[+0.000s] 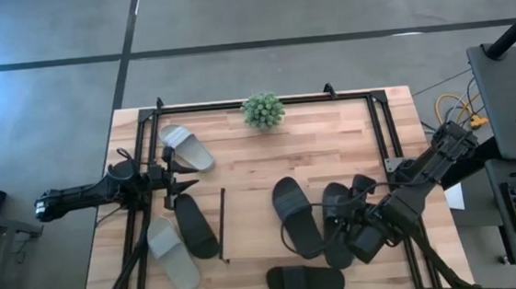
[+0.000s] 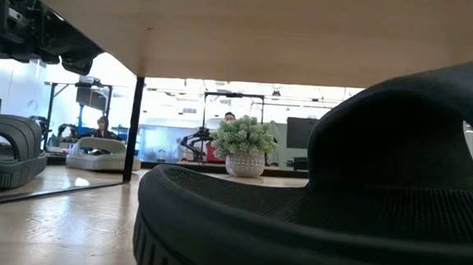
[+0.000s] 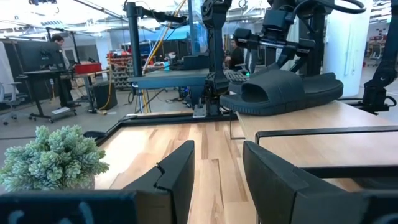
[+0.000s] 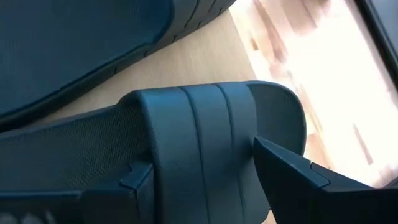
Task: Pick and place slides into the shelf
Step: Put the black slipper on the shelf
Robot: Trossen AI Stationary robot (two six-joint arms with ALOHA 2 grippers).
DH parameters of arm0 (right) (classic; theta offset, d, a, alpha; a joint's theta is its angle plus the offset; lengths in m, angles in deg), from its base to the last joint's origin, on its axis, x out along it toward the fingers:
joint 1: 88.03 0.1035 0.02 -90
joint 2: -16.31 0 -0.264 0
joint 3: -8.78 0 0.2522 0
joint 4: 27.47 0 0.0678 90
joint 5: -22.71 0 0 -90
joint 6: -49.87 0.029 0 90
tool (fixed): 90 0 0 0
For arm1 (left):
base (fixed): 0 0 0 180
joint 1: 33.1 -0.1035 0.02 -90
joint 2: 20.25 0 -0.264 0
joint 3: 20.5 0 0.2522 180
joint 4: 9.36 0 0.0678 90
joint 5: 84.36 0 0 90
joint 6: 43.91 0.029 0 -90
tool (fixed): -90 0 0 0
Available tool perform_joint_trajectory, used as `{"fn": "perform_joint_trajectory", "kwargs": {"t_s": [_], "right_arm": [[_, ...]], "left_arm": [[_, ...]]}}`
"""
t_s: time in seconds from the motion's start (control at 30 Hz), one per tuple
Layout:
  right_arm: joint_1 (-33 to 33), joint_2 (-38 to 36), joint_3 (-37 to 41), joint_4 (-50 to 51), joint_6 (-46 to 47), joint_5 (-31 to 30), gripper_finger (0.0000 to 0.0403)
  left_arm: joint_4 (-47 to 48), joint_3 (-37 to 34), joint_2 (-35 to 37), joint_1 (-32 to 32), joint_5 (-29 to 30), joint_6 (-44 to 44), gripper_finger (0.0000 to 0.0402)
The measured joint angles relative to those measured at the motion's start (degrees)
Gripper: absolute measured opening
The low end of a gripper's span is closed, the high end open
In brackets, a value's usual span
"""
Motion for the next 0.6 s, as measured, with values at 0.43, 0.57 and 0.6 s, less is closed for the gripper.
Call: {"fn": "perform_joint_trajectory", "kwargs": {"t_s": [0.43,0.57,0.6], "right_arm": [[0.65,-2.33,0.00,1.40,0.83,2.73,0.0217],[0.76,-3.85,0.00,1.32,0.78,2.49,0.0217],[0.91,-4.21,0.00,1.27,0.72,2.39,0.0217]], "left_arm": [[-0.05,-0.02,-0.01,0.01,0.00,0.01,0.0123],[-0.02,-0.01,-0.08,0.00,0.00,0.00,0.0123],[-0.05,-0.01,-0.08,0.01,-0.02,0.00,0.0123]]}}
